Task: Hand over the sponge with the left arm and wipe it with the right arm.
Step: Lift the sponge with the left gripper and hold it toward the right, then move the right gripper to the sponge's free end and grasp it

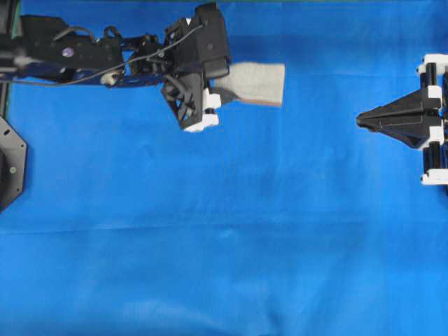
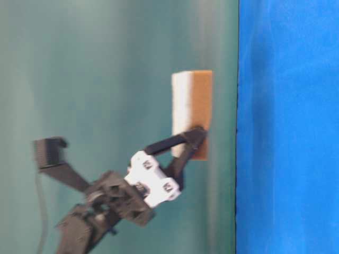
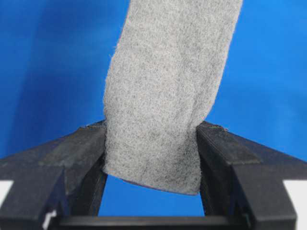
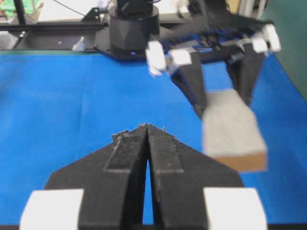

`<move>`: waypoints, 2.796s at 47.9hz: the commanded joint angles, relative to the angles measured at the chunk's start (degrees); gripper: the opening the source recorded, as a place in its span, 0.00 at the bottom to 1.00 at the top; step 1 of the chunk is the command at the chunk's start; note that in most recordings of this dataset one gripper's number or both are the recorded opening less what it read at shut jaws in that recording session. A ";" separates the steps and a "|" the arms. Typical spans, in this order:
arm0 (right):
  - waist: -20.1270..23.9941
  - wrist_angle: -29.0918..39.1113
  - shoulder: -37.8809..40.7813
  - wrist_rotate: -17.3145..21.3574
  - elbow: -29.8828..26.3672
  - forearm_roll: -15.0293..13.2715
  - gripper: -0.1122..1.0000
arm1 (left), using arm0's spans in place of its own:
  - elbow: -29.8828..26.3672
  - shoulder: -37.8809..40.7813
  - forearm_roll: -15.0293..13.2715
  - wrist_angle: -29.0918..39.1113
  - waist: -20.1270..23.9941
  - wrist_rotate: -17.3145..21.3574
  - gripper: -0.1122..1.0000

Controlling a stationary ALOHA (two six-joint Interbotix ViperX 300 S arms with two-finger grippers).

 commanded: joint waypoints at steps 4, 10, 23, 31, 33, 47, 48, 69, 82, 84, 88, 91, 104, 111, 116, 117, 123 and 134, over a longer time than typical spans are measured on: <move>-0.09 -0.26 0.09 0.09 -1.32 0.09 0.10 | -1.41 -2.81 -0.09 1.23 -4.39 -3.52 0.52; -0.09 -0.26 0.09 0.09 -1.76 0.09 0.10 | -1.49 -3.08 -0.09 1.41 -7.12 -7.38 0.52; 0.00 0.00 1.05 0.79 -2.64 0.09 0.10 | -1.23 -3.16 -0.09 1.49 -8.88 -11.51 0.52; 1.41 0.26 3.60 2.11 -4.31 0.18 0.10 | -1.14 -3.16 -0.09 1.76 -8.88 -11.51 0.52; 1.93 0.35 4.31 2.20 -4.83 0.18 0.10 | -1.14 -3.16 -0.09 1.76 -8.88 -11.51 0.52; 3.08 0.35 11.16 2.90 -9.32 0.26 0.12 | -1.14 -3.08 -0.09 1.76 -8.88 -11.34 0.52; 3.08 0.35 11.69 2.90 -9.67 0.26 0.16 | -1.14 -3.16 -0.09 1.76 -8.88 -11.34 0.52; 2.29 1.05 22.68 2.90 -15.03 2.11 0.77 | -1.23 -3.16 -0.09 1.76 -8.88 -11.60 0.52; 0.26 2.72 28.30 2.11 -18.63 1.85 0.77 | -1.23 -3.08 -0.09 1.76 -8.88 -11.60 0.52; 0.00 3.16 29.18 2.11 -19.25 1.76 0.77 | -1.23 -3.08 -0.09 1.76 -8.88 -11.60 0.52; -0.09 4.04 30.94 2.02 -20.48 1.49 0.77 | -1.23 -3.08 -0.09 1.76 -8.88 -11.60 0.52; -0.09 4.83 32.08 2.02 -21.27 1.41 0.77 | -1.23 -3.08 -0.09 1.76 -8.88 -11.60 0.52; 0.00 6.86 35.68 2.20 -22.85 1.49 0.77 | -1.14 -3.16 -0.09 1.76 -8.88 -11.51 0.52; 0.00 7.29 36.74 2.20 -22.76 1.49 0.77 | -1.14 -3.16 -0.09 1.76 -8.79 -11.51 0.51; -0.09 7.56 37.35 2.29 -22.59 1.49 0.77 | -1.14 -3.16 -0.09 1.76 -8.88 -11.43 0.50; 0.00 7.47 37.44 2.20 -22.59 1.41 0.77 | -1.14 -3.16 -0.09 1.76 -8.88 -11.43 0.50; 0.00 7.56 37.88 2.20 -22.59 1.49 0.77 | -1.14 -3.08 -0.09 1.76 -8.88 -11.25 0.50; -0.09 7.56 37.97 2.11 -22.76 1.41 0.70 | -1.14 -3.16 -0.09 1.76 -8.88 -11.16 0.50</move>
